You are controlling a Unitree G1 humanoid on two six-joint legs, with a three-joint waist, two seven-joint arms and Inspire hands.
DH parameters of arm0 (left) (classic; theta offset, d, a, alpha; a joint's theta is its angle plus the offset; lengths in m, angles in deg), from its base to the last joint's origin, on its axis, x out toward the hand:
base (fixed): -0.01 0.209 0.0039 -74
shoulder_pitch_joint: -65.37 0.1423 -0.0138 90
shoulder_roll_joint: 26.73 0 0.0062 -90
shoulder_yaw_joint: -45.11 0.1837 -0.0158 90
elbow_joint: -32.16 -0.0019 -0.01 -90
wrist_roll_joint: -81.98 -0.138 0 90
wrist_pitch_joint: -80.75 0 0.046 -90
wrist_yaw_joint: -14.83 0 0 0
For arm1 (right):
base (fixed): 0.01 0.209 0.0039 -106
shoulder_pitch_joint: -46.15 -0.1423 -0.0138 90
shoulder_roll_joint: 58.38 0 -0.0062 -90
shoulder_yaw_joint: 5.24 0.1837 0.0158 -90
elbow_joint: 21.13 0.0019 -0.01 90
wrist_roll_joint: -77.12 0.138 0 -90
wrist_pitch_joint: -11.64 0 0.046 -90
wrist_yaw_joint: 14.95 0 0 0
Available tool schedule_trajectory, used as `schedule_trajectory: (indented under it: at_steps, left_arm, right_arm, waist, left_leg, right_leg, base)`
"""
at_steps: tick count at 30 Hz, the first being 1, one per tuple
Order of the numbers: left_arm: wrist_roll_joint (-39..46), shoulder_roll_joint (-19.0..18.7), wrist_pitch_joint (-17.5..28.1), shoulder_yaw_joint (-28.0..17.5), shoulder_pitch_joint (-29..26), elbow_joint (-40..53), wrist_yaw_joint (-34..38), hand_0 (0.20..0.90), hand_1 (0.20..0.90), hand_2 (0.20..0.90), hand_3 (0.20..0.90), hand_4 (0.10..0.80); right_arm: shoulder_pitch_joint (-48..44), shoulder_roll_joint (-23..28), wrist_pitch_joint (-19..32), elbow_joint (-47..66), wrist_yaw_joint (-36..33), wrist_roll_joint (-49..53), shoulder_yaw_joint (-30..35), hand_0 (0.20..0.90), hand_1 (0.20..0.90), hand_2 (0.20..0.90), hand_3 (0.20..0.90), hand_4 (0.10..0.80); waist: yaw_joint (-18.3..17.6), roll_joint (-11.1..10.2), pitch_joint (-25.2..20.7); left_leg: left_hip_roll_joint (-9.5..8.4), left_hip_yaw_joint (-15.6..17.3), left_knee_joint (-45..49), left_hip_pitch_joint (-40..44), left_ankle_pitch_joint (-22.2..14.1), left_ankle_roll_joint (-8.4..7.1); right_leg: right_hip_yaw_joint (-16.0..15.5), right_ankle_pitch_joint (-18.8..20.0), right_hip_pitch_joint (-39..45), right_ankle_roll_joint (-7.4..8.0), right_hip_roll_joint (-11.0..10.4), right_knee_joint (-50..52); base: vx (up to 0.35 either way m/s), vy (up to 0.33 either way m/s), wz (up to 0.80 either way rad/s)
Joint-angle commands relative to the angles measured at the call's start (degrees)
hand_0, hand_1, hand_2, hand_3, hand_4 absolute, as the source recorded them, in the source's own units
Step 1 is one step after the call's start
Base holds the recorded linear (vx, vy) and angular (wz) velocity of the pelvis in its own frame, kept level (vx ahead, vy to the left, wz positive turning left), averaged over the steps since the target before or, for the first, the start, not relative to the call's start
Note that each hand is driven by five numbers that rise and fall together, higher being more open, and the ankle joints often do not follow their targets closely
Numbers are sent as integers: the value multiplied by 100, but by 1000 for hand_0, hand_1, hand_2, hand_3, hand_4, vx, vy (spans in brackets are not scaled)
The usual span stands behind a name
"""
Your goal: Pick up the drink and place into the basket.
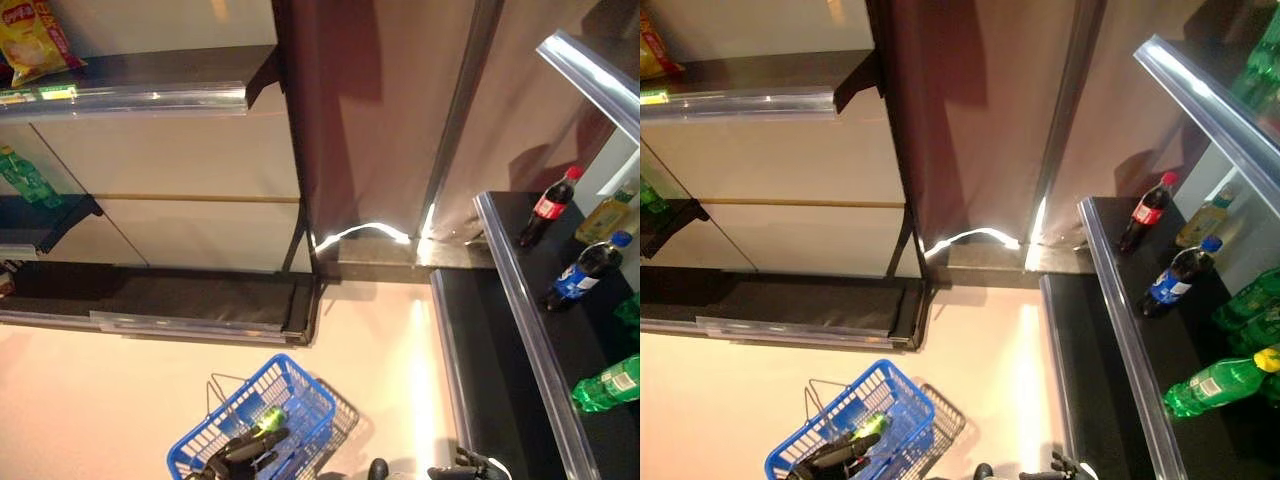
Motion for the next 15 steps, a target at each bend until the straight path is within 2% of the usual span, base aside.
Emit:
schedule_trajectory:
  at_steps: [1,4,8,9,11,12,15]
  left_arm:
    - [274,-84,96,-34,-264,450,-387,300,300,300,200,100]
    - [223,-78,71,-71,-117,482,-470,300,300,300,200,100]
    - [228,-73,107,-121,42,430,-562,300,300,300,200,100]
    - [271,-82,127,-147,81,373,-572,300,300,300,200,100]
    - [351,-90,173,-158,91,289,-594,300,300,300,200,100]
    - [396,-116,193,-166,63,192,-650,300,300,300,200,100]
    - [355,-145,209,-165,-50,52,-663,300,300,300,200,100]
  right_arm:
    - [-228,253,45,-97,-2,8,5,900,900,900,900,800]
    - [-183,278,30,-111,2,-35,12,900,900,900,900,800]
    - [-143,302,9,-187,14,-172,45,900,900,900,900,800]
    - [-128,341,-6,-206,44,-252,51,900,900,900,900,800]
    - [-140,374,-43,-222,70,-319,57,900,900,900,900,800]
    - [-164,406,-73,-227,83,-298,39,900,900,900,900,800]
    - [-182,383,-104,-192,88,-232,56,900,900,900,900,800]
  waist:
    - [61,117,118]
    - [119,180,117]
    - [189,190,61]
    - [211,177,45]
    - [248,153,43]
    - [305,105,52]
    - [323,2,105]
  left_leg:
    - [161,-60,-632,-226,1212,48]
    - [358,-252,-742,-411,1415,-47]
    - [423,-599,-742,-545,1419,-48]
    - [421,-804,-742,-582,1416,-49]
    - [364,-1081,-742,-565,1396,-23]
    - [231,-1390,-738,-474,1320,37]
    - [44,-1536,-441,-461,1085,144]
  right_leg:
    - [45,-752,52,342,174,920]
    - [243,-973,258,309,213,992]
    - [517,-1117,444,304,243,1030]
    - [680,-1178,500,316,237,1077]
    - [851,-1236,546,335,223,1145]
    - [985,-1248,558,391,166,1269]
    - [1025,-1197,442,502,2,1544]
  base:
    - [278,75,-14]
    - [293,82,-33]
    - [338,95,-47]
    - [349,113,-59]
    - [391,159,-57]
    - [392,208,-63]
    - [299,194,-82]
